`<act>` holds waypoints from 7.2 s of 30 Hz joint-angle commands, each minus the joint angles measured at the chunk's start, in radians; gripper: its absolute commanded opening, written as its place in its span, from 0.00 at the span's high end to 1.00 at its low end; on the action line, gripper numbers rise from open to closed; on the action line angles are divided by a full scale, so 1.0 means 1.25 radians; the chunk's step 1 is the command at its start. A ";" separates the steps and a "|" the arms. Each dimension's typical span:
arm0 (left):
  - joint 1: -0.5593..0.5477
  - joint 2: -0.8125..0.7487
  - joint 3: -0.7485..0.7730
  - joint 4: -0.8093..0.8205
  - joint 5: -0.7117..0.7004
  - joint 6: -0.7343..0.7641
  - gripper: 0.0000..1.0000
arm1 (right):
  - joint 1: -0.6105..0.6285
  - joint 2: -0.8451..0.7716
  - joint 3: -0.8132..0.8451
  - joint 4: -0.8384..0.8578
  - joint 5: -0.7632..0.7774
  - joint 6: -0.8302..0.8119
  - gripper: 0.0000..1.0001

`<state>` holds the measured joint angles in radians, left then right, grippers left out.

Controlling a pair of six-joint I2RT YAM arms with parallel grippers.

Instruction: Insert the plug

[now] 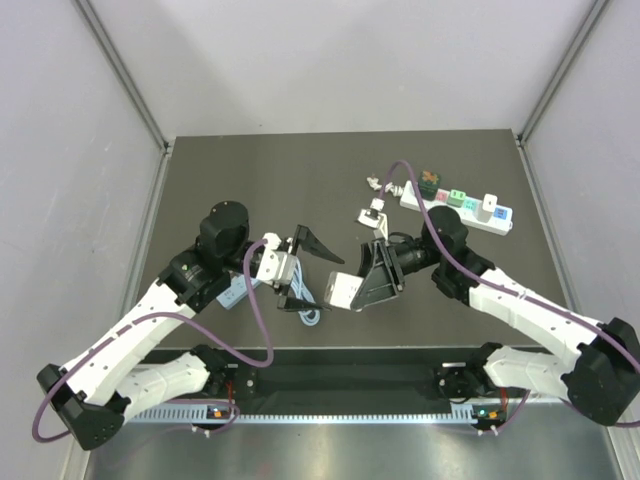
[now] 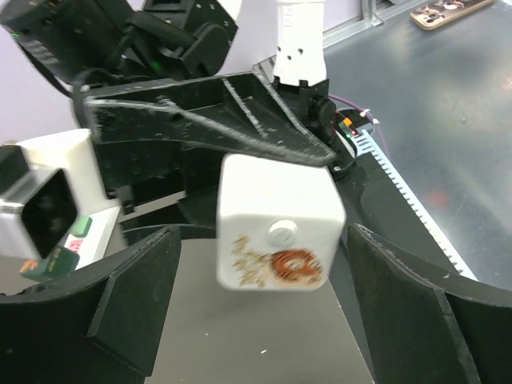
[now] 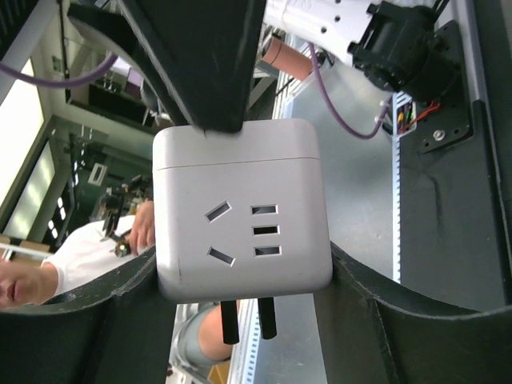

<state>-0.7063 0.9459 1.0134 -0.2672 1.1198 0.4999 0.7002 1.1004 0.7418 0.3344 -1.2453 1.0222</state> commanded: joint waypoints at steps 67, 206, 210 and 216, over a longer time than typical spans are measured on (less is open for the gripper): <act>0.059 0.143 0.230 -0.401 -1.152 -1.050 1.00 | -0.326 -0.083 0.079 -0.453 0.261 -0.354 0.00; 0.725 0.655 0.143 -0.795 -0.771 -0.877 1.00 | -0.326 -0.226 0.097 -0.616 0.368 -0.463 0.00; 0.723 0.667 0.134 -0.780 -0.776 -0.882 1.00 | -0.326 -0.224 0.099 -0.620 0.368 -0.468 0.00; 0.723 0.647 0.084 -0.741 -0.821 -0.904 1.00 | -0.326 -0.220 0.097 -0.622 0.370 -0.472 0.00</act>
<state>0.1989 1.7275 1.2018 -1.2953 0.2115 -0.6037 0.3042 0.8272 0.8085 -0.4591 -0.7860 0.4530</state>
